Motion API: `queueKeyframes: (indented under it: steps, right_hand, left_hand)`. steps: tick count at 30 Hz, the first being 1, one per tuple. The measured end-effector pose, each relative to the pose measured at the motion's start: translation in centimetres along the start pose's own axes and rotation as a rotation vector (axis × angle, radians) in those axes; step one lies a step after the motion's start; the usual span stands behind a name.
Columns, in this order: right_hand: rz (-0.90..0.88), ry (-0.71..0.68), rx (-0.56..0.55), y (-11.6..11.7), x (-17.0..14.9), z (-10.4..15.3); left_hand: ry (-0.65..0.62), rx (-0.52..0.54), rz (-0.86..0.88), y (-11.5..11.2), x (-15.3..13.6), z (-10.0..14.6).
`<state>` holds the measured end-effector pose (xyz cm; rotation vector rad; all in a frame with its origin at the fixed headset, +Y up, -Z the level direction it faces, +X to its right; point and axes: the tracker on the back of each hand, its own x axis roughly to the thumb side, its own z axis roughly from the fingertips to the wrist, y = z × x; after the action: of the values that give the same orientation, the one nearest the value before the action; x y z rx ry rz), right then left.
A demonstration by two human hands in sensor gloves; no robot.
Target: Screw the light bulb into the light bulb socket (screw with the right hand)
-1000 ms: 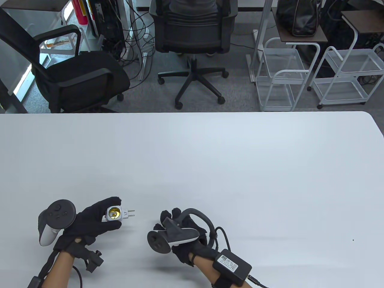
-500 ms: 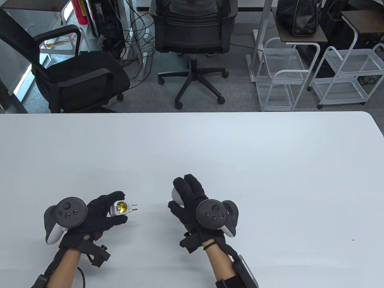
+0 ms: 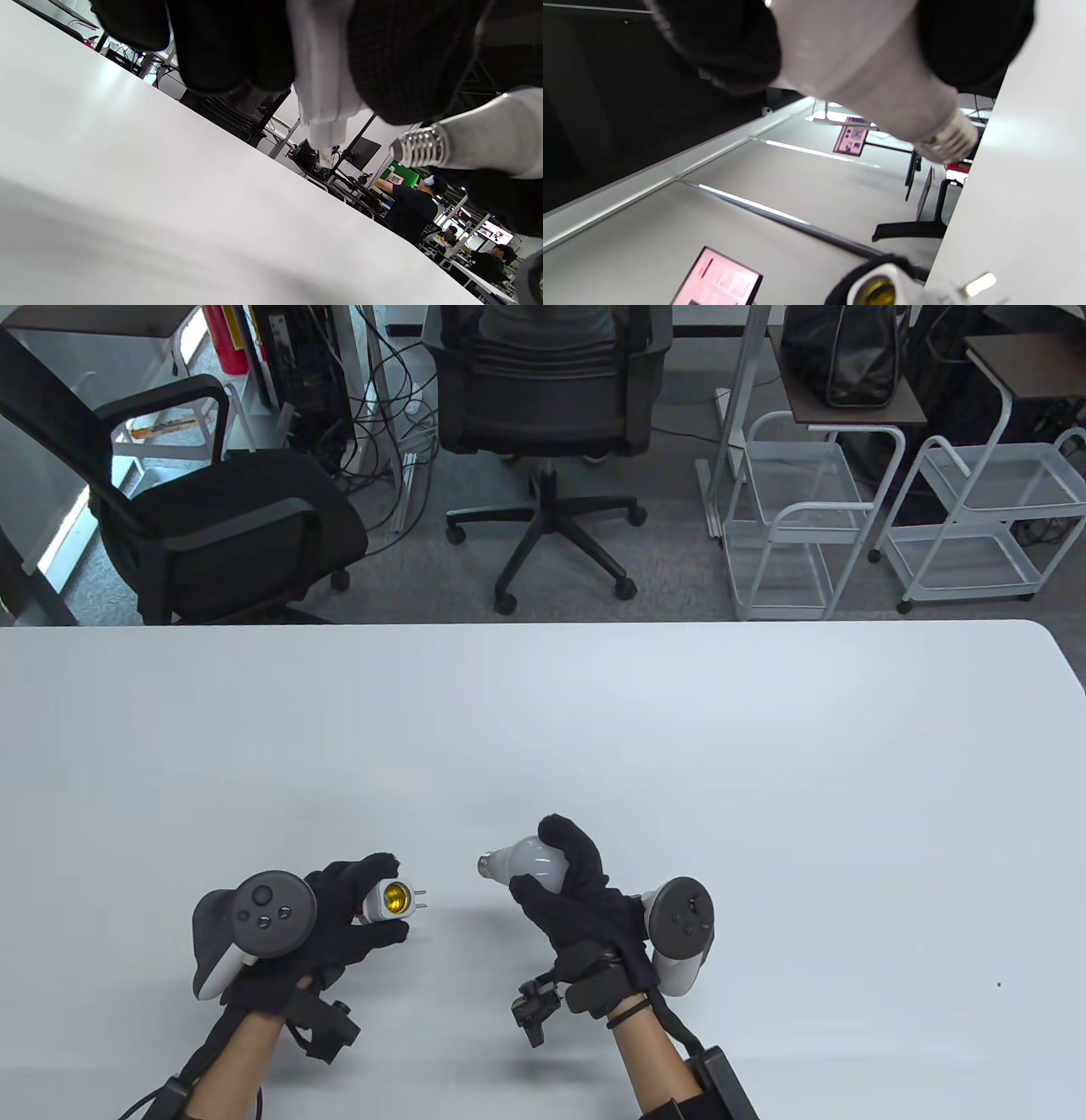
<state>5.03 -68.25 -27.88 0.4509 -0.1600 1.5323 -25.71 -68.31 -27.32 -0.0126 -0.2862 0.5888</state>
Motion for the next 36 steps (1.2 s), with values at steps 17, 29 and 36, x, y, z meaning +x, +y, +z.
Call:
queueKeyframes:
  steps: [17,29,36]
  right_hand:
    - [-0.155,0.059,0.197,3.3,-1.1,0.4]
    - [-0.191,0.099,0.220,3.7,-2.1,0.6]
    - [-0.240,0.115,0.232,3.9,-2.4,0.7]
  left_hand:
    - [-0.042,-0.060,-0.079,-1.7,0.7,0.1]
    - [-0.067,-0.067,-0.120,-2.1,1.1,0.2]
    - [-0.066,-0.042,-0.105,-1.8,1.0,0.3]
